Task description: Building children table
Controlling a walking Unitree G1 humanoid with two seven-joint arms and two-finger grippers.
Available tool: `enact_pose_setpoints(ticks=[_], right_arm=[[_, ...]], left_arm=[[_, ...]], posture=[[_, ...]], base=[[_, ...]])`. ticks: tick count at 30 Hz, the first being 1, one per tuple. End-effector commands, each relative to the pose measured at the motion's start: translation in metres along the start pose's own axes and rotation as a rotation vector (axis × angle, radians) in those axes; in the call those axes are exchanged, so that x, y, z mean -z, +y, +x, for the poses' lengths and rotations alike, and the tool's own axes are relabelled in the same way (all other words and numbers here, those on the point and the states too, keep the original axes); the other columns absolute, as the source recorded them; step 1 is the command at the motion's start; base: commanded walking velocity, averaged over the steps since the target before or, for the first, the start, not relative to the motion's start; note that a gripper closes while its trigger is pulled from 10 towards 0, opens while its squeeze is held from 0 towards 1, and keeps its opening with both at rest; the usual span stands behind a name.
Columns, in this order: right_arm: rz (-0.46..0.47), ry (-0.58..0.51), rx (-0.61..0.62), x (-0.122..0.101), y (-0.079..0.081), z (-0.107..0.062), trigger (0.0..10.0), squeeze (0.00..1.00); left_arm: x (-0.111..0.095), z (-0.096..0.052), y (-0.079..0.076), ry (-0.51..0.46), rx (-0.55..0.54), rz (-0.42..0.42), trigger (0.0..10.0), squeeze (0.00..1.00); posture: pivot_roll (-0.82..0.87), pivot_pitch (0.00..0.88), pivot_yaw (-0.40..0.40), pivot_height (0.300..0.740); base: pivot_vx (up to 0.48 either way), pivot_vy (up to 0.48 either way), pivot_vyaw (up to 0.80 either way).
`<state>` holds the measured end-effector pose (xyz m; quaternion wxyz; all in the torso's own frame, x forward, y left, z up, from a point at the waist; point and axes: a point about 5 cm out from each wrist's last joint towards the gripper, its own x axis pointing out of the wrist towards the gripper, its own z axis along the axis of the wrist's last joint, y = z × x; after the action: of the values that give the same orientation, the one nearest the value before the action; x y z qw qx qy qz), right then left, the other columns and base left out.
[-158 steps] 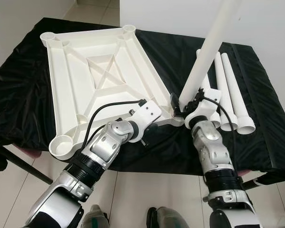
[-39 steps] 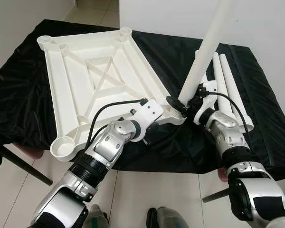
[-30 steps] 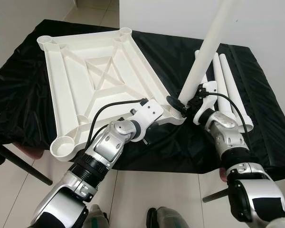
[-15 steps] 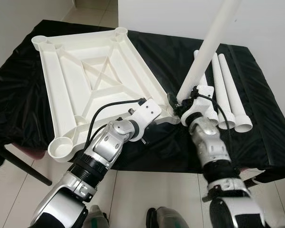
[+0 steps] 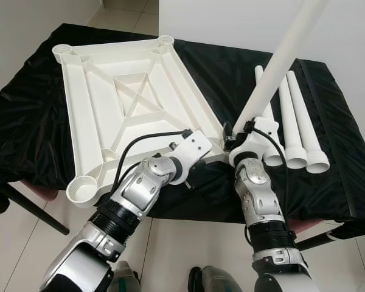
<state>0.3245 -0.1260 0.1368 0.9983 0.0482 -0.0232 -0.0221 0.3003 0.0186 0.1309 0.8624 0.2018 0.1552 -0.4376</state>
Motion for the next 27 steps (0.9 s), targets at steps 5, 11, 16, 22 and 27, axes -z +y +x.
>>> enact_pose_setpoints(ticks=[5,11,16,22,27], right_arm=[[0.046,0.004,-0.037,-0.001,0.001,-0.002,10.0,1.00],[0.076,-0.028,-0.188,-0.012,-0.001,0.003,10.0,1.00],[0.024,-0.022,-0.358,-0.023,-0.012,0.011,10.0,0.00],[-0.043,-0.014,-0.515,-0.028,-0.028,0.019,10.0,0.00],[-0.085,0.025,-0.606,-0.023,-0.039,0.023,10.0,0.00]], left_arm=[[-0.007,0.001,-0.011,-0.031,0.075,0.026,10.0,0.00],[-0.007,0.002,-0.012,-0.032,0.077,0.026,10.0,0.00],[-0.008,0.003,-0.012,-0.035,0.078,0.029,10.0,0.00],[-0.009,0.003,-0.010,-0.037,0.077,0.032,10.0,0.00],[-0.012,0.004,-0.009,-0.043,0.078,0.033,10.0,0.00]], posture=[[-0.02,0.004,-0.047,0.740],[-0.03,0.000,-0.046,0.740],[-0.03,0.000,-0.049,0.740],[-0.04,0.001,-0.047,0.740],[-0.05,0.007,-0.042,0.740]], base=[[0.000,0.000,0.00],[0.000,0.000,0.00],[0.000,0.000,0.00],[0.000,0.000,0.00],[0.000,0.000,0.00]])
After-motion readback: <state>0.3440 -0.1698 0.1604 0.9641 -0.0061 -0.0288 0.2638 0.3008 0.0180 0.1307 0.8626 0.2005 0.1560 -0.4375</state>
